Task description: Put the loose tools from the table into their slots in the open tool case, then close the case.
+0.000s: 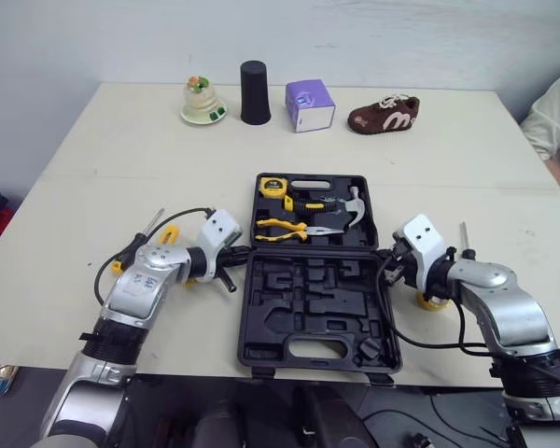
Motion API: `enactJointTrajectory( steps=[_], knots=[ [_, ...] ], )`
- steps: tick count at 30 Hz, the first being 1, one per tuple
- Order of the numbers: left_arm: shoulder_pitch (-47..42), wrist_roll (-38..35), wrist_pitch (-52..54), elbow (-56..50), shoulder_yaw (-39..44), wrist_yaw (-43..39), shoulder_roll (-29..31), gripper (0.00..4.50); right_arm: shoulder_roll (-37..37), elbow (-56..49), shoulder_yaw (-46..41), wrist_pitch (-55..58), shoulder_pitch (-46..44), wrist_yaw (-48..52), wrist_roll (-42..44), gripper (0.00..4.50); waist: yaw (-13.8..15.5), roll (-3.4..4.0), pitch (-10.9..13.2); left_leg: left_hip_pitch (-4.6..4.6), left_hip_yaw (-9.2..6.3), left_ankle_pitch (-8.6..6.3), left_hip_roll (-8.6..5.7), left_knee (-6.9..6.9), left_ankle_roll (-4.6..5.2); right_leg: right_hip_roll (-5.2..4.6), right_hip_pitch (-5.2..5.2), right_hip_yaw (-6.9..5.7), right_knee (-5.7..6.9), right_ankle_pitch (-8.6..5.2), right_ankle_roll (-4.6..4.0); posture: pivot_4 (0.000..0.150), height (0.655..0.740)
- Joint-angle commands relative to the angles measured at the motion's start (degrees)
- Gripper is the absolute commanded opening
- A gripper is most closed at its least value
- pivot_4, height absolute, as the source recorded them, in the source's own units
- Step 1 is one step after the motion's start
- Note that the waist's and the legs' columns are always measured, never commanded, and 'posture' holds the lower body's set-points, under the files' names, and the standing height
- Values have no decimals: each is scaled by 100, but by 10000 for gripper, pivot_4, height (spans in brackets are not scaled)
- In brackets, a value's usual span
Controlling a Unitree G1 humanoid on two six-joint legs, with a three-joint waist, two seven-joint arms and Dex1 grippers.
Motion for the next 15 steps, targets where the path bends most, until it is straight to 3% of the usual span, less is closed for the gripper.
enactJointTrajectory(
  steps=[1,9,12,15],
  knots=[
    [242,-165,-160,-171,367,-47,84,68,-203,-736,-648,194,271,25,399,721,55,0,0,-2,0,-1,0,-2,1,0,-1,0,-3,0,0,1500,7339],
    [1719,-1856,213,-1317,2556,-1366,1395,68,-1230,-1097,-3029,697,1257,775,1480,721,66,-2,1,4,-2,0,6,-22,-3,2,-1,-5,-13,-2,-3,1500,7339],
    [2269,-2460,786,-847,3887,-1595,1920,9438,-1754,-709,-3951,600,1976,1560,1712,9756,68,-3,2,7,-10,-2,2,-29,2,1,6,-8,-24,-2,-3,1500,7339],
    [2816,-2424,775,-257,4694,-1751,2382,23794,-2107,-129,-4565,326,2538,2042,1681,25366,42,-4,2,9,-12,-7,1,-37,10,0,11,-14,-47,-2,-3,1500,7339]
  ],
)
